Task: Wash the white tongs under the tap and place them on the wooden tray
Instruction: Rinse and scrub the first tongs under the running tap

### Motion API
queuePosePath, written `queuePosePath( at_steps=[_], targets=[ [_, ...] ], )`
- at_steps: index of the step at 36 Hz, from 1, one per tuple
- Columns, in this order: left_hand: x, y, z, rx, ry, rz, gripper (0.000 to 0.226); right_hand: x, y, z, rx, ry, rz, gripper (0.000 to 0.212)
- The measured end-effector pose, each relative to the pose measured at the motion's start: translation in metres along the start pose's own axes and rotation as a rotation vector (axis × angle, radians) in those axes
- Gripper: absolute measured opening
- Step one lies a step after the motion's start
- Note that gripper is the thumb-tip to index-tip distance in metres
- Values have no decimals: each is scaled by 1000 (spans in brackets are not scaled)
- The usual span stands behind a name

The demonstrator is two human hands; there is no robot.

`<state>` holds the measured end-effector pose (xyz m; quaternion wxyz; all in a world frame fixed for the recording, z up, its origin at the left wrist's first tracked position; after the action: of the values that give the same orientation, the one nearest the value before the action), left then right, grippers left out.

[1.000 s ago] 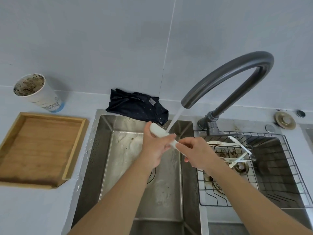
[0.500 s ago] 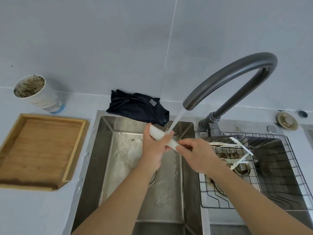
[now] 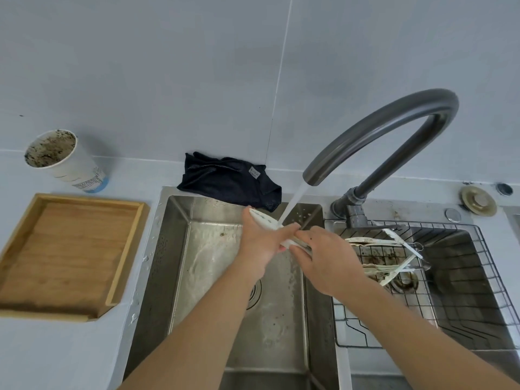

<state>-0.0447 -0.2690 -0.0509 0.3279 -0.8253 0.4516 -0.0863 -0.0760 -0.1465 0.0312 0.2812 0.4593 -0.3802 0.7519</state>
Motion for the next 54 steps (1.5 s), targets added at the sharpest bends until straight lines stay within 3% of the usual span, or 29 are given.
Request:
queuePosePath(
  at_steps=[2,5,7,15,21,24,27,34,37,41,45,46,50,52,54],
  targets=[
    [7,0,-3,-6,-29,-73,78,-1,0,4,9,9,0,38],
    [32,7,-9,-11,-100,-233,22,-1,-1,8,42,29,-4,40],
    [41,9,-9,-10,-133,-264,11,-1,0,8,62,41,2,42],
    [48,5,-12,9,-265,-287,12,-4,22,19,119,-6,47,41],
    [48,2,-13,-1,-325,-232,63,-11,40,31,133,-34,114,39],
    [52,1,-10,5,-354,-242,70,-12,46,36,148,-24,129,38],
    [58,1,-8,11,-389,-291,70,-15,50,39,159,-29,144,37],
    [65,6,-6,48,-424,-366,37,-15,55,32,134,-30,152,36],
    [63,10,-7,63,-411,-361,18,-10,52,24,123,-36,137,38],
    [54,13,-7,104,-450,-341,20,-1,45,15,92,-52,96,37],
    [35,10,-5,138,-433,-242,7,7,33,7,90,-84,60,37],
    [29,9,-5,132,-412,-195,14,8,30,4,84,-86,46,36],
    [1,2,-1,78,-343,20,80,12,18,-6,53,-79,15,31],
    [-2,0,3,47,-322,1,77,13,11,-8,53,-69,4,31],
    [6,1,2,1,-288,-106,49,12,4,-10,65,-52,-7,33]
  ],
)
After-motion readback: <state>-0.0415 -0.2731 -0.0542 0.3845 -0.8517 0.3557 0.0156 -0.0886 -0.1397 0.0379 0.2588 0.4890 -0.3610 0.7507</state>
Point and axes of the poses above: each hand's wrist, its own y-axis towards the middle knuckle, its own x-axis out of the back of the hand, z = x × y, the point moved 8 cm from there along y, towards the middle knuckle, and after that the axes turned 4 degrees about -y, right-handed, at the moved point
